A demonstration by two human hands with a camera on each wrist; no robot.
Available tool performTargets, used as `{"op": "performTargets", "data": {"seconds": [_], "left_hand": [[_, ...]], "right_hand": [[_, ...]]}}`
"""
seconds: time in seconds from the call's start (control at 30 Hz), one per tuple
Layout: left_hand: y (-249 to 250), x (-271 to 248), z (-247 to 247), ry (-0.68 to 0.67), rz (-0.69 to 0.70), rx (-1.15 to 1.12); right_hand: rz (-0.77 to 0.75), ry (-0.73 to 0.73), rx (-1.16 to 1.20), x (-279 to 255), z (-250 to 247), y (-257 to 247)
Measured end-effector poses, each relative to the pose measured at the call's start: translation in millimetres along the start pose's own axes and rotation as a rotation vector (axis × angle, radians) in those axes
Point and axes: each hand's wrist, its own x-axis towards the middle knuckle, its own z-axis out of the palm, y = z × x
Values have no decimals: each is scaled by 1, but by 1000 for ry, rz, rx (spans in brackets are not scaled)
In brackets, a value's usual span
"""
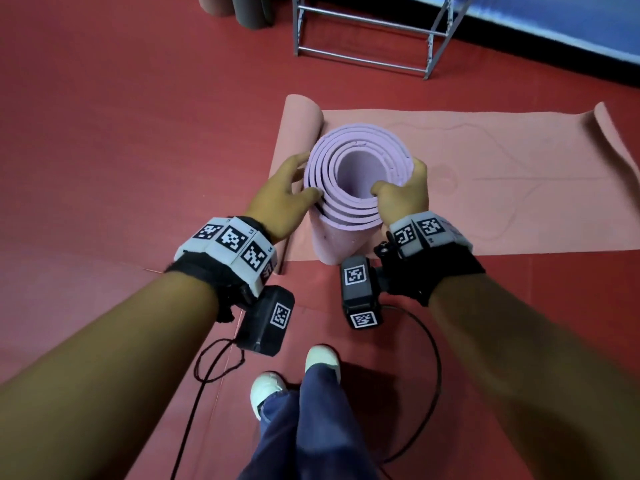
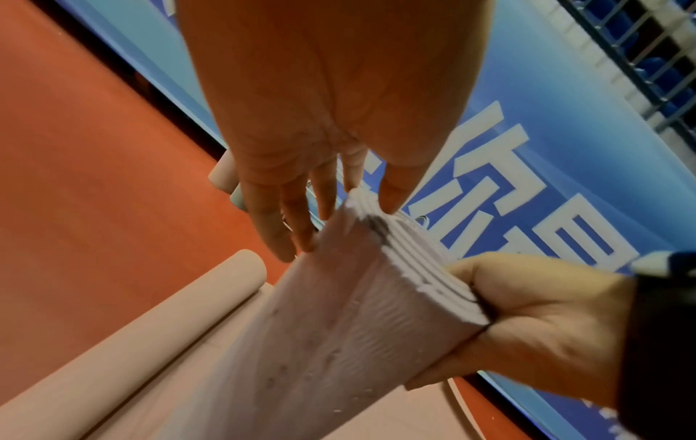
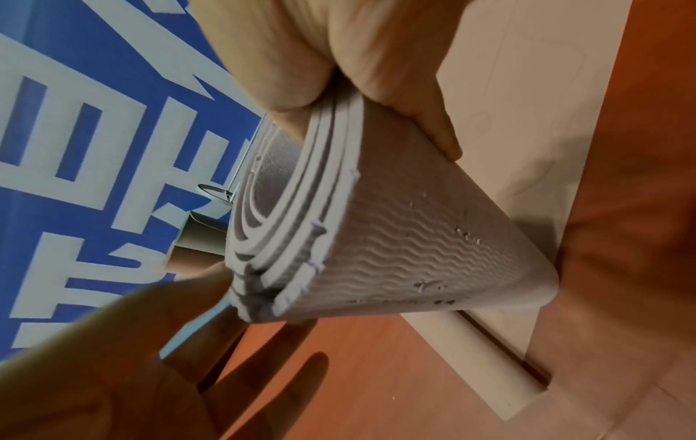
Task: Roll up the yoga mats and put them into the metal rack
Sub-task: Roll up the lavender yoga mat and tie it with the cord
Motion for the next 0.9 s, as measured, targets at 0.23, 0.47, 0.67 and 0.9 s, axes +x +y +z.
{"op": "performTargets", "data": {"seconds": [0.23, 0.47, 0.67, 0.9], "left_hand": [[-13, 21, 1, 90, 19, -40], [-39, 22, -12, 54, 50, -128], [-58, 25, -33, -15, 108, -195], [-42, 30, -55, 17, 180, -215]], "right_hand": [[9, -8, 18, 17, 36, -3], [-45, 95, -4, 16, 42, -5], [-93, 136, 41, 7, 56, 1], [-184, 160, 47, 6, 70, -30]]}}
